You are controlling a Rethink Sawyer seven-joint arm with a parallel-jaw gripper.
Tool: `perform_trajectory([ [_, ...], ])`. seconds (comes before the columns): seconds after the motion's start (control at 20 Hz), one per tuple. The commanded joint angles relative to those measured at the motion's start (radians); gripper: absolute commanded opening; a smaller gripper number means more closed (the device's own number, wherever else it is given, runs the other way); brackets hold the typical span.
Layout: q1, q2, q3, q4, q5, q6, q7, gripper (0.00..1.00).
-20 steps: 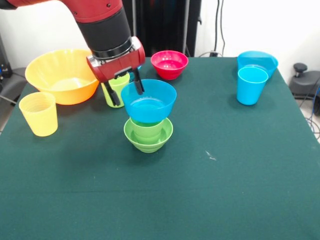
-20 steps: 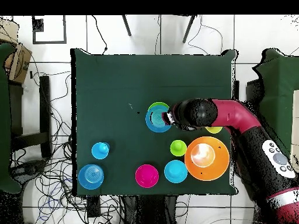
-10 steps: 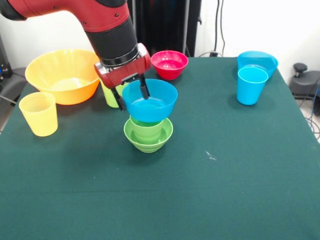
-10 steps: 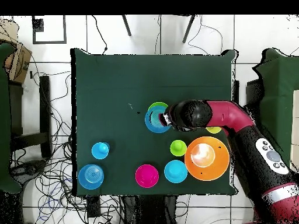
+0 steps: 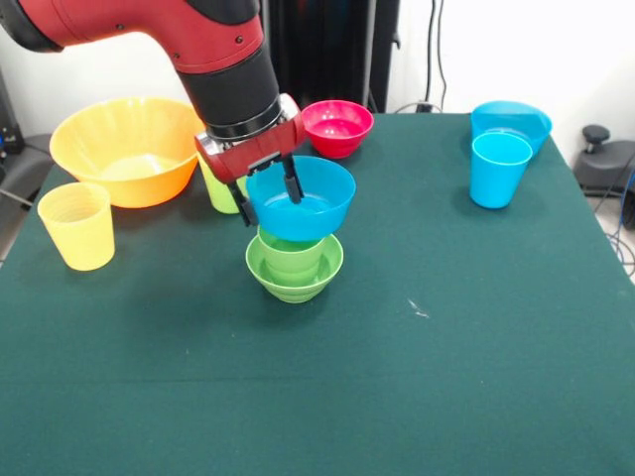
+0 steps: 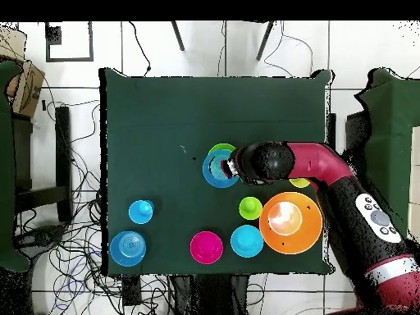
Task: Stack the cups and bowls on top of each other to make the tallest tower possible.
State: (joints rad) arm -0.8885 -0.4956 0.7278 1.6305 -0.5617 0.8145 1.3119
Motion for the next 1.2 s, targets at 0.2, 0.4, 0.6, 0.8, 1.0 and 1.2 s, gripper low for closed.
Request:
perform_trajectory([
  [0.2,0.038,0.038,-0.043,-0.034,-0.075,-0.050,-0.049,1.00],
  [0.4,0.040,0.035,-0.043,-0.039,-0.074,-0.038,-0.051,1.00],
  [0.6,0.040,0.037,-0.045,-0.044,-0.074,-0.038,-0.047,1.00],
  [0.8,0.040,0.033,-0.049,-0.044,-0.075,-0.035,-0.041,0.00],
  [1.0,0.041,0.034,-0.047,-0.051,-0.070,-0.028,-0.042,0.00],
  [1.2,0.043,0.026,-0.046,-0.058,-0.072,-0.014,-0.052,0.00],
])
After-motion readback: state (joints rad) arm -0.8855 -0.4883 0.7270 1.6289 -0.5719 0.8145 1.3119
